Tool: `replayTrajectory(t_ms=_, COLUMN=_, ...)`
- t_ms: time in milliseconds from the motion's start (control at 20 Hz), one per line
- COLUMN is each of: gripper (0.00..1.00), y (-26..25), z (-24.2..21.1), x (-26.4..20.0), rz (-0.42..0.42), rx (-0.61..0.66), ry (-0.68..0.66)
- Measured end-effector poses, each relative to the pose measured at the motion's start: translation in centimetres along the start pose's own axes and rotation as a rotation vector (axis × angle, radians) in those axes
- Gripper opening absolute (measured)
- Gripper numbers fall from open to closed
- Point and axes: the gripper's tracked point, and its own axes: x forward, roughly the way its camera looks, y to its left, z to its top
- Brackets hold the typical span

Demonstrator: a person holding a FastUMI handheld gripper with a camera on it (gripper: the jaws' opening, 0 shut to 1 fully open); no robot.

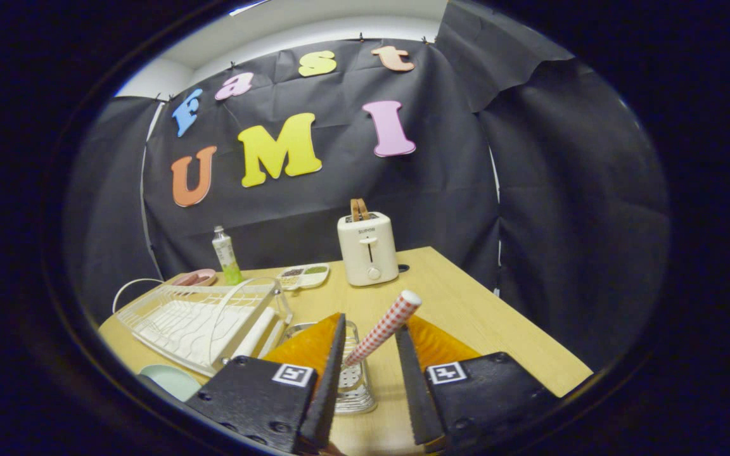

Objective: Take the plate from the dish rack, then take the spoon from the basket and place it into the plate.

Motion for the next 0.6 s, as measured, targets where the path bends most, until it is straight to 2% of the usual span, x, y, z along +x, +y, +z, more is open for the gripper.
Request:
replayTrajectory(t_ms=50, gripper=0.42, y=0.3, z=0.6, x=0.0, rz=0.004, rx=0.005, ry=-0.018)
replayTrajectory(t_ms=100, gripper=0.37, y=1.1, z=0.6, x=-0.1, rz=0.030, rx=0.010, ry=-0.032)
replayTrajectory(t_ms=250, gripper=0.28, y=1.6, z=2.6, x=-1.0, rz=0.020, rx=-0.015, ry=-0.103)
replayTrajectory(t_ms=350, gripper=0.17, y=1.9, z=3.8, x=-1.2, rz=-0.004, rx=-0.020, ry=-0.117)
replayTrajectory(t_ms=600, gripper=0.14, y=3.7, z=8.0, x=-2.9, rz=-0.029, rx=-0.052, ry=-0.170)
